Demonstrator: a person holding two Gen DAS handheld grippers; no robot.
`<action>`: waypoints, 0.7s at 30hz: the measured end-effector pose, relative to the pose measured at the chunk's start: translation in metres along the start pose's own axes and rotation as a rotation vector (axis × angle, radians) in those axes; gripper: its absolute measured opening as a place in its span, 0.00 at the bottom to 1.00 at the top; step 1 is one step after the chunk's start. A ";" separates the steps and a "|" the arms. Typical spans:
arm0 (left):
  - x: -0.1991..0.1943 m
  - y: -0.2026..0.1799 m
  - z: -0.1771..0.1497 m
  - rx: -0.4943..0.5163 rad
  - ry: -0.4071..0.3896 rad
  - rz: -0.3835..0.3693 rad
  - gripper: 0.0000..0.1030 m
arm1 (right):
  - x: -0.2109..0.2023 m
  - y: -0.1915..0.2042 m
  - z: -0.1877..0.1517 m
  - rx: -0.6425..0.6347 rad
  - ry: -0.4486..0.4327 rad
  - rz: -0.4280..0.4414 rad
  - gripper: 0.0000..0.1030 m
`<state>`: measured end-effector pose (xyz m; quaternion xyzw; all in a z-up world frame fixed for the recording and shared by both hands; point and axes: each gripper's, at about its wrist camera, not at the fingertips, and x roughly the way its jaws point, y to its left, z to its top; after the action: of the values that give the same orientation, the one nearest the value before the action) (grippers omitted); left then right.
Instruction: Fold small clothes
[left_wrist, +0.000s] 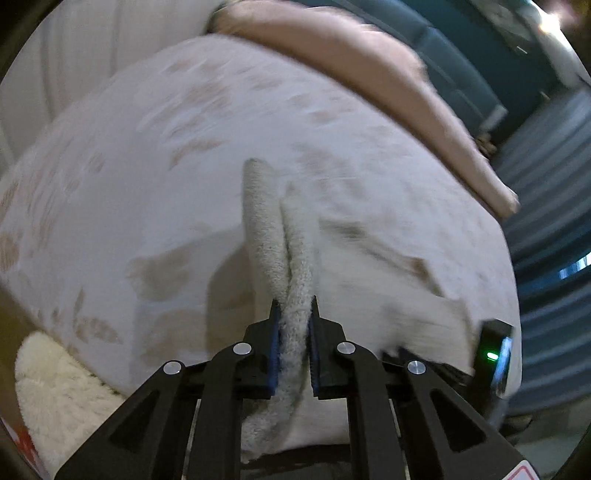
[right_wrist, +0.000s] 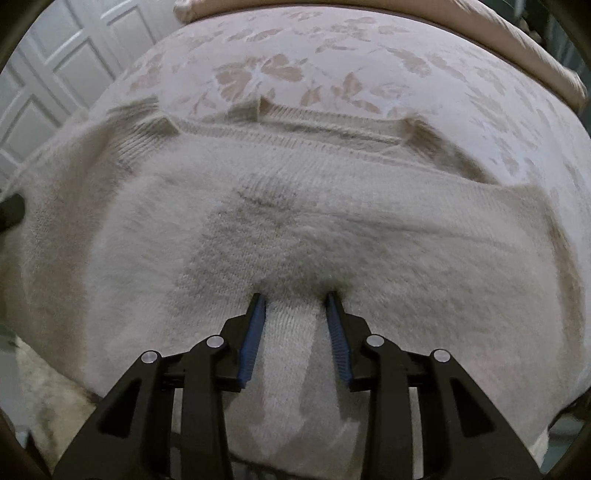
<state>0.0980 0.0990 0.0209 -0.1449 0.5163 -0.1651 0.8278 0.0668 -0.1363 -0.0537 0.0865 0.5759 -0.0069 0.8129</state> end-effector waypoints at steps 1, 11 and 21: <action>-0.003 -0.018 0.000 0.038 -0.006 -0.010 0.09 | -0.008 -0.005 -0.002 0.019 -0.009 0.015 0.41; 0.045 -0.211 -0.061 0.465 0.099 -0.094 0.09 | -0.091 -0.144 -0.102 0.337 -0.132 0.025 0.46; 0.159 -0.249 -0.129 0.600 0.249 0.074 0.12 | -0.119 -0.225 -0.175 0.567 -0.160 0.000 0.46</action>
<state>0.0161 -0.2027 -0.0603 0.1456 0.5467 -0.2958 0.7697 -0.1623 -0.3426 -0.0283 0.3094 0.4849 -0.1746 0.7992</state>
